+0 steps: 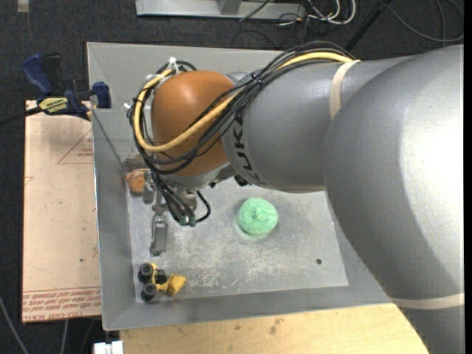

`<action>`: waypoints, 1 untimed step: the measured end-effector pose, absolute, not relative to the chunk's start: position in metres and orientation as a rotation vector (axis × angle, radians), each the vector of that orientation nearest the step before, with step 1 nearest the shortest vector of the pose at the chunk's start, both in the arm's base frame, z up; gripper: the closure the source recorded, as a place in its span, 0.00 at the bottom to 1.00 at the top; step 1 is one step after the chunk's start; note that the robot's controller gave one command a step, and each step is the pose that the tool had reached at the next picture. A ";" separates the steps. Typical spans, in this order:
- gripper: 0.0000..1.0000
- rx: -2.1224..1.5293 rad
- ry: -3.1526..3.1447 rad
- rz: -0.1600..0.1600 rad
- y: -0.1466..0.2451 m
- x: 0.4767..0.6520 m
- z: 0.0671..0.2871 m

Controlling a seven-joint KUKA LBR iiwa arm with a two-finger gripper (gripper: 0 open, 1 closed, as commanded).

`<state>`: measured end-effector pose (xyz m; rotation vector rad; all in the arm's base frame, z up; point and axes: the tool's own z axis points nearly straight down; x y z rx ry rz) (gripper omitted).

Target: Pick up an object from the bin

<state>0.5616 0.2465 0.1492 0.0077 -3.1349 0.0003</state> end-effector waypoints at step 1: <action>0.00 0.001 -3.142 -0.002 0.245 0.564 0.154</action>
Offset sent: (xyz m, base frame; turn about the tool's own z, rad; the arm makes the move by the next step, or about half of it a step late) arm -0.0577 -0.0432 -0.0775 -0.2712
